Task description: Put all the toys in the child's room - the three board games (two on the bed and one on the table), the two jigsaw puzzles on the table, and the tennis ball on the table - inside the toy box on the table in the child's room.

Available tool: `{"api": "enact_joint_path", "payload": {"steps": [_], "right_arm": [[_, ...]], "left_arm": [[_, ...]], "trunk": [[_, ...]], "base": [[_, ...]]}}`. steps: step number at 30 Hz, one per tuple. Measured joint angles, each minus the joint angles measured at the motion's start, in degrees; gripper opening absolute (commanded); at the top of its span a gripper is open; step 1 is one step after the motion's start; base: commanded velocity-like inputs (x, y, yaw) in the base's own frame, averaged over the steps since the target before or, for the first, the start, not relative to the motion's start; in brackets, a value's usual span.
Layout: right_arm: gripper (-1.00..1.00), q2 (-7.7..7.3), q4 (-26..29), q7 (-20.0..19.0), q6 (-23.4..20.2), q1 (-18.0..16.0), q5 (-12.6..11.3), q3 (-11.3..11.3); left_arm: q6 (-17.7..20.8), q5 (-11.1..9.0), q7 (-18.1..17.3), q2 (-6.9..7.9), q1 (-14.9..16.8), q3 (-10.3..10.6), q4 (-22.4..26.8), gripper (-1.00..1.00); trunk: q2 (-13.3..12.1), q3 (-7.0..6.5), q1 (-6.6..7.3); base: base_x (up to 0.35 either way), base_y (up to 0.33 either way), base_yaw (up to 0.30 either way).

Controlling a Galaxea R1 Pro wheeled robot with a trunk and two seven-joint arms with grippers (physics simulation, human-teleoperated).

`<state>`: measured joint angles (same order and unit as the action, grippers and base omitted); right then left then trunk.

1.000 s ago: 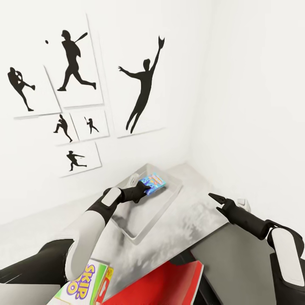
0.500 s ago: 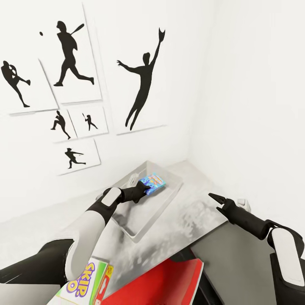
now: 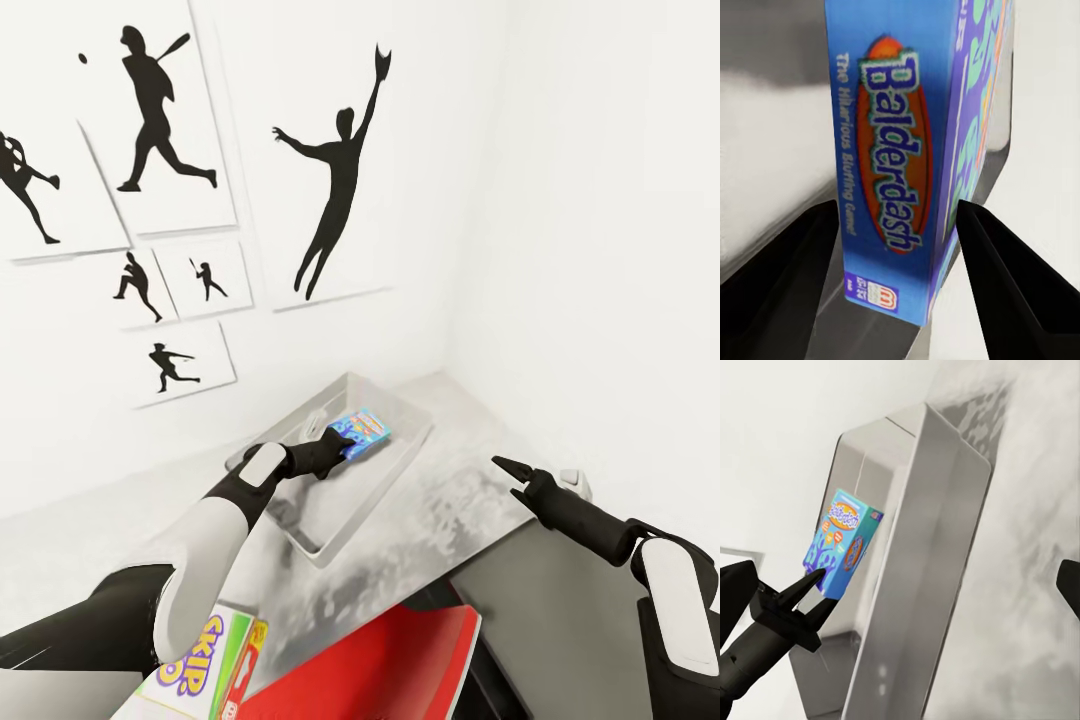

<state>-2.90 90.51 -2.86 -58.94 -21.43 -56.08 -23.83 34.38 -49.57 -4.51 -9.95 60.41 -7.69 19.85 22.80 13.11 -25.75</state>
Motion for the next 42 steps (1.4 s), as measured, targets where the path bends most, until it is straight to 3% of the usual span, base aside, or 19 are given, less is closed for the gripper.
{"api": "enact_joint_path", "payload": {"steps": [35,42], "right_arm": [[1.00,-0.09,0.0,-0.2,-0.2,0.0,-0.1,0.0],[1.00,-0.09,0.0,-0.2,-0.3,0.0,-0.1,0.0]], "left_arm": [[-0.3,-0.1,-0.6,0.00,0.0,-0.1,0.1,-1.00],[-0.2,-0.2,-3.2,0.00,0.0,-0.2,0.1,-1.00]], "trunk": [[0.0,3.28,0.00],[0.0,3.93,0.00]], "base": [[0.000,0.000,0.000],[0.000,0.000,0.000]]}}
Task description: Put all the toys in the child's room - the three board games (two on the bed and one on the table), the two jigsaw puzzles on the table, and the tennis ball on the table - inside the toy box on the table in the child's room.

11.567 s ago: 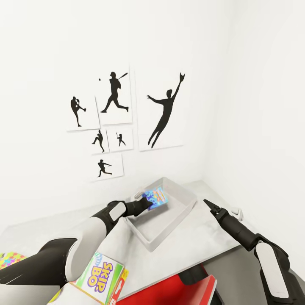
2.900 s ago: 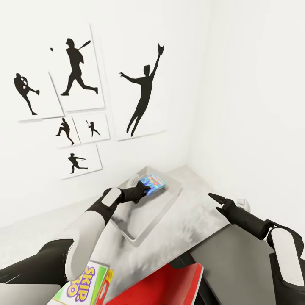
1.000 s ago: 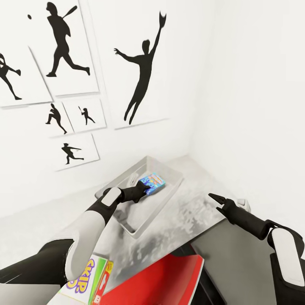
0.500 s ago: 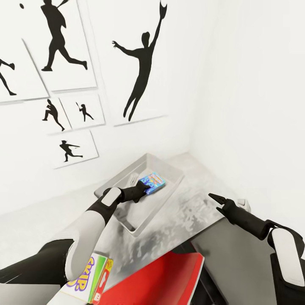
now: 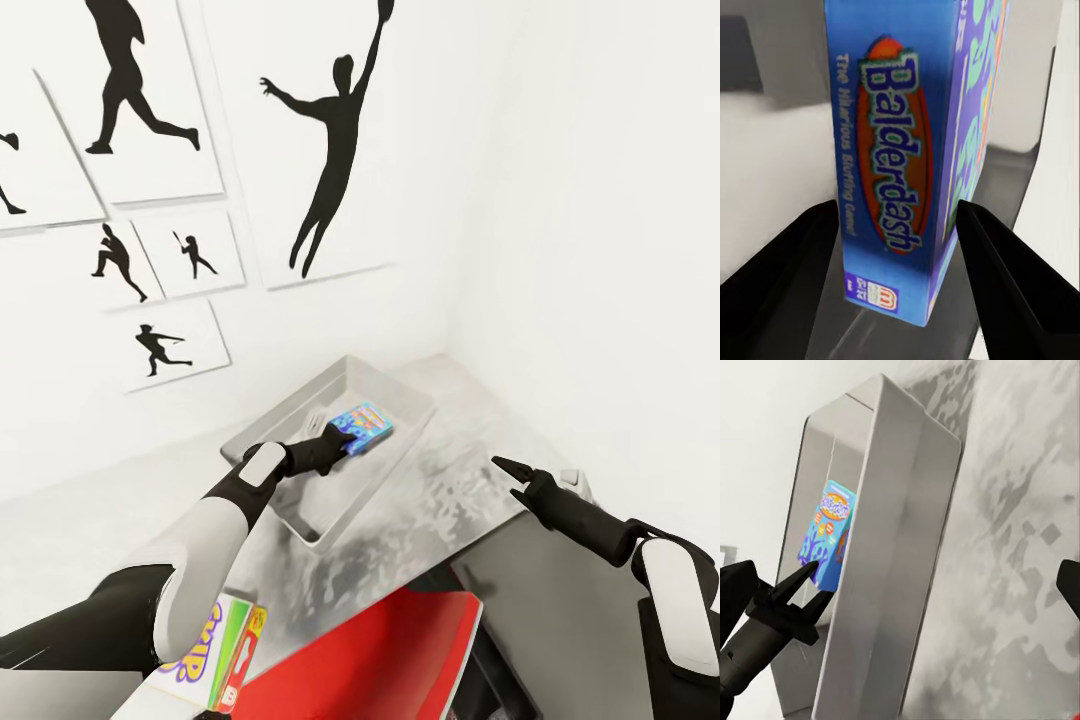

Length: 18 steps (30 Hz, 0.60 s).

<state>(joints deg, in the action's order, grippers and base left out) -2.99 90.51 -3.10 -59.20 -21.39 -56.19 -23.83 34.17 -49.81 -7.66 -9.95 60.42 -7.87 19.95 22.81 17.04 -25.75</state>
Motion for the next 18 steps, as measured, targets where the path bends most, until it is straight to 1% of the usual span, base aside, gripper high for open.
{"api": "enact_joint_path", "payload": {"steps": [3,7,18], "right_arm": [[1.00,0.00,0.0,0.0,0.0,0.0,0.0,0.0],[1.00,0.00,0.0,0.0,0.0,0.0,0.0,0.0],[1.00,0.00,0.0,-0.1,0.0,0.1,0.0,0.0]], "left_arm": [[0.0,0.0,-1.6,0.00,0.0,0.0,0.0,-1.00],[0.0,0.1,-2.8,0.00,0.0,0.0,0.0,-1.00],[-0.1,0.2,-3.3,0.00,0.0,0.0,0.0,-1.00]], "trunk": [[0.0,0.28,0.00],[0.0,0.65,0.00],[0.0,0.89,0.00]], "base": [[0.000,0.000,0.000],[0.000,0.000,0.000],[0.000,0.000,0.000]]}}
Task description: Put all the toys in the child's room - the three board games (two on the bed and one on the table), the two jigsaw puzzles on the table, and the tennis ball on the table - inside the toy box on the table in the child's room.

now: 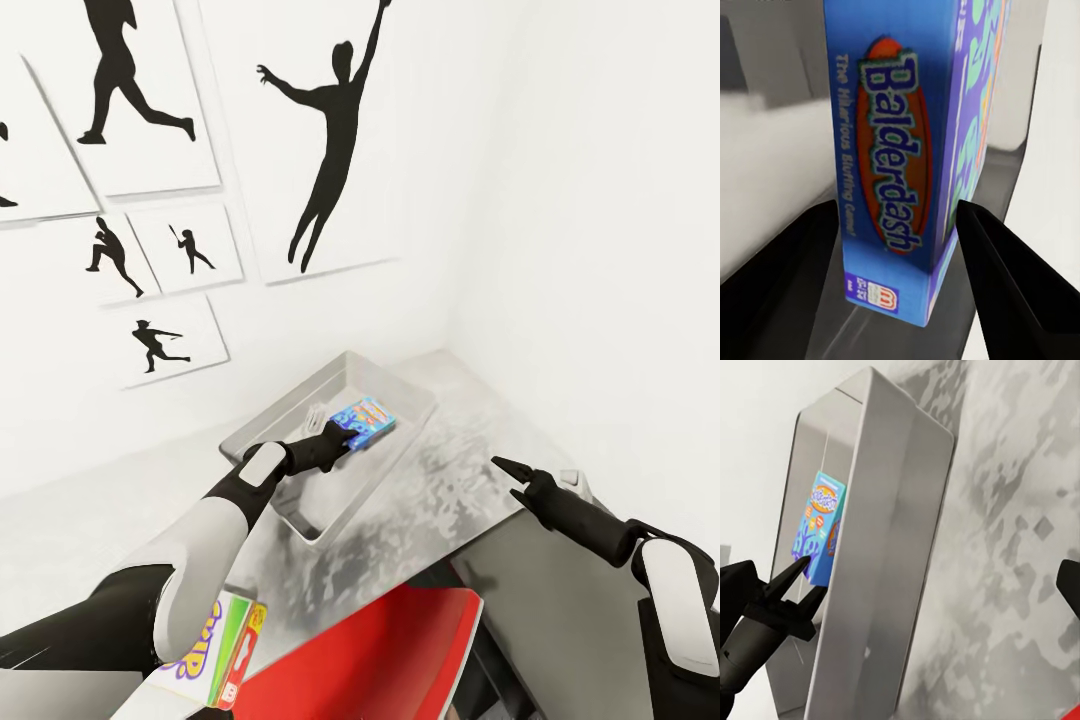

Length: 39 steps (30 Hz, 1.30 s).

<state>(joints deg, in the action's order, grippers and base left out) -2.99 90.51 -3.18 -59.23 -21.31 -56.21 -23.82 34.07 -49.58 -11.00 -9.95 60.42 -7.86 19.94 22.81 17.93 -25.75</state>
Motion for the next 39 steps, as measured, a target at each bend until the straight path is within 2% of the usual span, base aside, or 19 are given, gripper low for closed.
{"api": "enact_joint_path", "payload": {"steps": [28,39], "right_arm": [[1.00,0.00,0.0,-0.2,-0.1,0.0,-0.1,0.0],[1.00,0.00,0.1,-0.2,-0.1,0.0,-0.1,0.0]], "left_arm": [[-0.2,0.0,-0.2,0.00,0.0,0.1,0.0,-1.00],[-0.3,0.1,-0.2,0.00,0.0,0.1,0.0,-1.00]], "trunk": [[0.0,0.02,0.00],[0.0,0.78,0.00]], "base": [[0.000,0.000,0.000],[0.000,0.000,0.000]]}}
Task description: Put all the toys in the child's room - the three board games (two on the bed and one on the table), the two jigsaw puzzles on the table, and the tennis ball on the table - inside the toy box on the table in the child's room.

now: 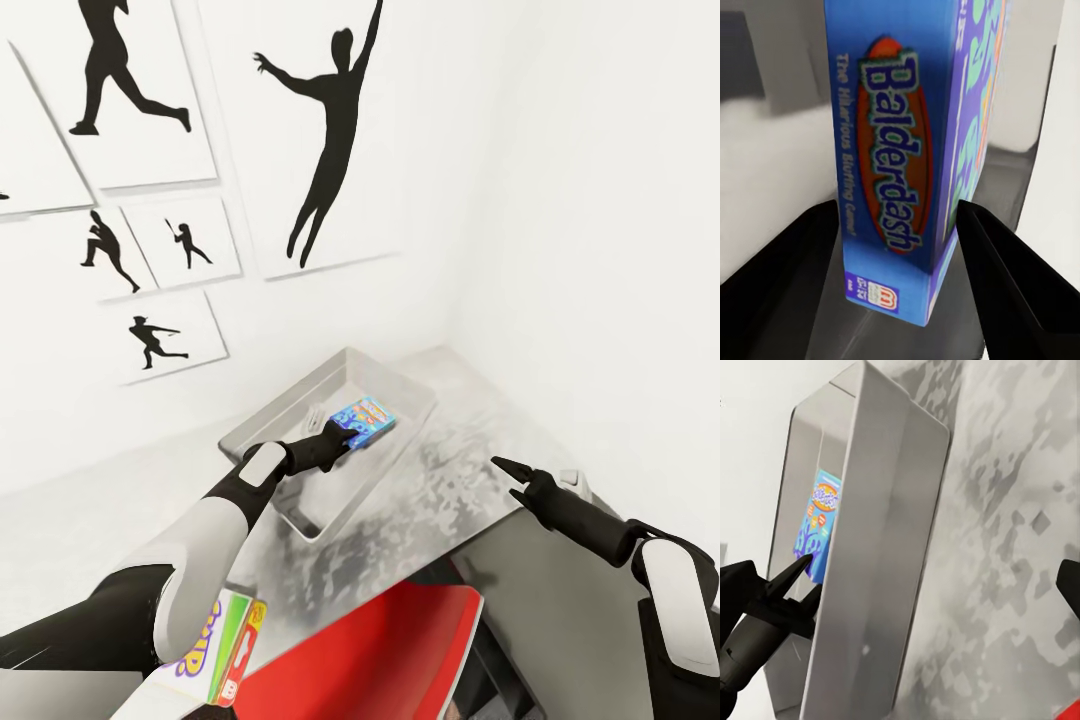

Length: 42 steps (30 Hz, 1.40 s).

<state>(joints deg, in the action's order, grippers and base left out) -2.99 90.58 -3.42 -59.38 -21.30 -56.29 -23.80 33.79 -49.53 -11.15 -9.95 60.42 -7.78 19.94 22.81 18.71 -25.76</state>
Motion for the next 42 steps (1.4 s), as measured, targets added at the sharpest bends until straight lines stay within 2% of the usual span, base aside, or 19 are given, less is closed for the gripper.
{"api": "enact_joint_path", "payload": {"steps": [11,28,29,42], "right_arm": [[1.00,0.00,0.0,0.0,0.0,0.0,0.0,0.0],[1.00,0.00,0.0,0.0,0.0,0.0,0.0,0.0],[1.00,0.00,0.0,0.0,0.0,0.0,0.0,0.0],[1.00,0.00,0.0,0.0,0.0,0.0,0.0,0.0]], "left_arm": [[0.0,0.0,0.0,0.00,0.0,0.0,0.0,-1.00],[0.0,0.0,0.1,0.00,0.0,0.0,0.0,-1.00],[0.0,0.0,0.1,0.00,0.0,0.0,0.0,1.00],[0.0,0.0,0.2,0.00,0.0,0.0,0.0,1.00]], "trunk": [[0.0,0.88,0.00],[0.0,0.97,0.00],[0.0,0.97,0.00],[0.0,0.97,0.00]], "base": [[0.000,0.000,0.000],[0.000,0.000,0.000],[0.000,0.000,0.000],[0.000,0.000,0.000]]}}
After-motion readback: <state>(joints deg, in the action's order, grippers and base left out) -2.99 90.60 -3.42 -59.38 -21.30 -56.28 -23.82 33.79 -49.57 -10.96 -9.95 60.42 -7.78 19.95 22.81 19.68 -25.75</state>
